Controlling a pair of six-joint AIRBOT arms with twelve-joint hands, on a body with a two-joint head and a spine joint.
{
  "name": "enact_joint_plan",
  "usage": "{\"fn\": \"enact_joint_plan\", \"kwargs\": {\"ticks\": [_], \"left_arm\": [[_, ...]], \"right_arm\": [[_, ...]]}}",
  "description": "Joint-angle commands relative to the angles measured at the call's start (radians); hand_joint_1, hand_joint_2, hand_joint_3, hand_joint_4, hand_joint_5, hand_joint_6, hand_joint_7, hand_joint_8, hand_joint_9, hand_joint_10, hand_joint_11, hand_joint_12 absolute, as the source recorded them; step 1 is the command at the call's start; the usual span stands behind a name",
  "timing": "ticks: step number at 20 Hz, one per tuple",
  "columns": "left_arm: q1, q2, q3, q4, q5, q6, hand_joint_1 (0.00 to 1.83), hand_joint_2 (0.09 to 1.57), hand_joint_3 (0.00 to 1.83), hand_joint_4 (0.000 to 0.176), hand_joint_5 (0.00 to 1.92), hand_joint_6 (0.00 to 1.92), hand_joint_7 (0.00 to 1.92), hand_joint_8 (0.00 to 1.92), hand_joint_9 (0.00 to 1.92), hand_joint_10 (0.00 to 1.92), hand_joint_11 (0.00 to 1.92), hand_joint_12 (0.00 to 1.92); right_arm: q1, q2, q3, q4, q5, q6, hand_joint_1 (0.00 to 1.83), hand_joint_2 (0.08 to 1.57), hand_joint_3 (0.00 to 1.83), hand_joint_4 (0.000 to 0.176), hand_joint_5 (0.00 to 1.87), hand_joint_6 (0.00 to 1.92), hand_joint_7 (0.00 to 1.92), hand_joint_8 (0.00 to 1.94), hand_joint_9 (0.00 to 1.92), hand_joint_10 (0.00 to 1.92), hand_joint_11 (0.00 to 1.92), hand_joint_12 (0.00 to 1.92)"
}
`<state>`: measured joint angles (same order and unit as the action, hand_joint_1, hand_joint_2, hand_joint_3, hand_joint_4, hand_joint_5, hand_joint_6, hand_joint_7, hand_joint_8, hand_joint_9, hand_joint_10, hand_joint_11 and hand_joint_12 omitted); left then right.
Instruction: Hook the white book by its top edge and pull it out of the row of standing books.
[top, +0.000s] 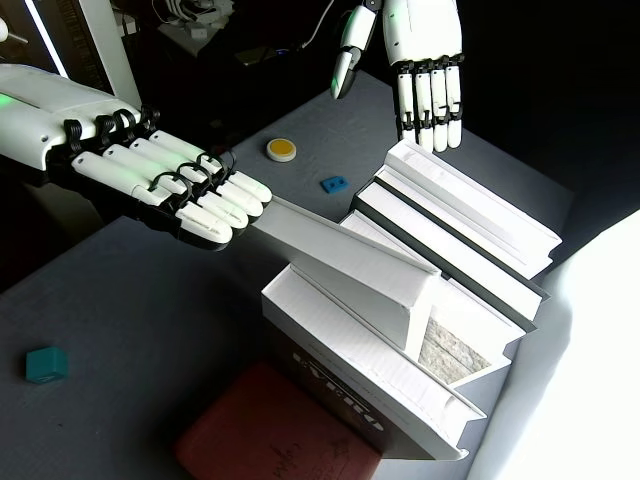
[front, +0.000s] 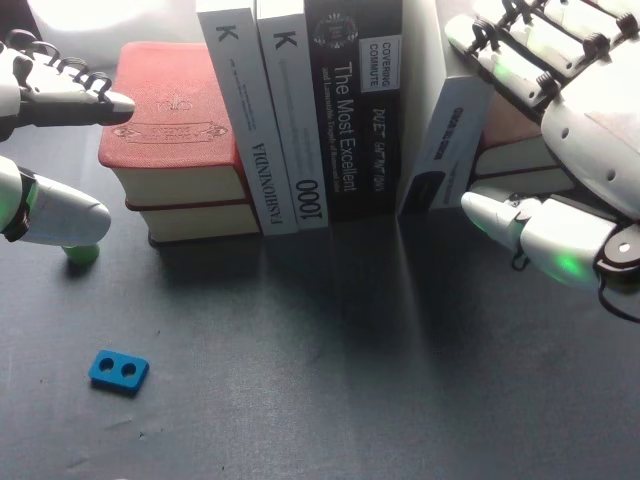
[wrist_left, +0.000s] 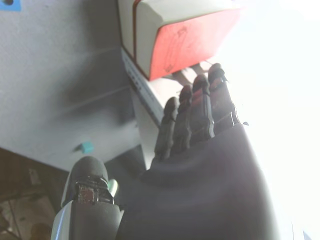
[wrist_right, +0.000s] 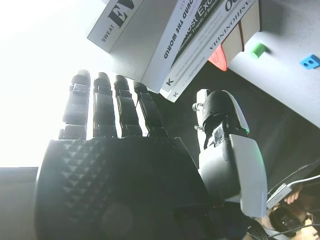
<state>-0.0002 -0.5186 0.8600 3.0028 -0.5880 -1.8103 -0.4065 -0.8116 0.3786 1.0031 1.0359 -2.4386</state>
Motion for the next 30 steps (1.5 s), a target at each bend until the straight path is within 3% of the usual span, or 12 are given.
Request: {"fn": "enact_joint_plan", "kwargs": {"ticks": [1, 13, 30], "left_arm": [[-0.015, 0.006, 0.002, 0.009, 0.089, 0.002, 0.00, 1.19, 0.01, 0.000, 0.00, 0.00, 0.00, 0.00, 0.00, 0.00, 0.00, 0.00], [-0.014, 0.007, 0.003, 0.009, 0.087, 0.004, 0.00, 1.19, 0.00, 0.000, 0.00, 0.00, 0.00, 0.00, 0.00, 0.00, 0.00, 0.00], [-0.024, 0.009, 0.012, 0.009, 0.076, 0.005, 0.00, 1.19, 0.00, 0.000, 0.00, 0.00, 0.00, 0.00, 0.00, 0.00, 0.00, 0.00]], "right_arm": [[0.004, 0.007, -0.007, -0.026, 0.047, -0.013, 0.00, 1.30, 0.00, 0.000, 0.07, 0.01, 0.03, 0.01, 0.00, 0.00, 0.00, 0.00], [0.000, 0.014, -0.077, 0.021, 0.050, -0.057, 0.00, 1.30, 0.00, 0.000, 0.11, 0.01, 0.08, 0.01, 0.02, 0.00, 0.00, 0.00], [-0.018, 0.026, -0.115, 0.095, 0.027, -0.092, 0.00, 1.29, 0.00, 0.000, 0.00, 0.00, 0.00, 0.00, 0.00, 0.00, 0.00, 0.00]]}}
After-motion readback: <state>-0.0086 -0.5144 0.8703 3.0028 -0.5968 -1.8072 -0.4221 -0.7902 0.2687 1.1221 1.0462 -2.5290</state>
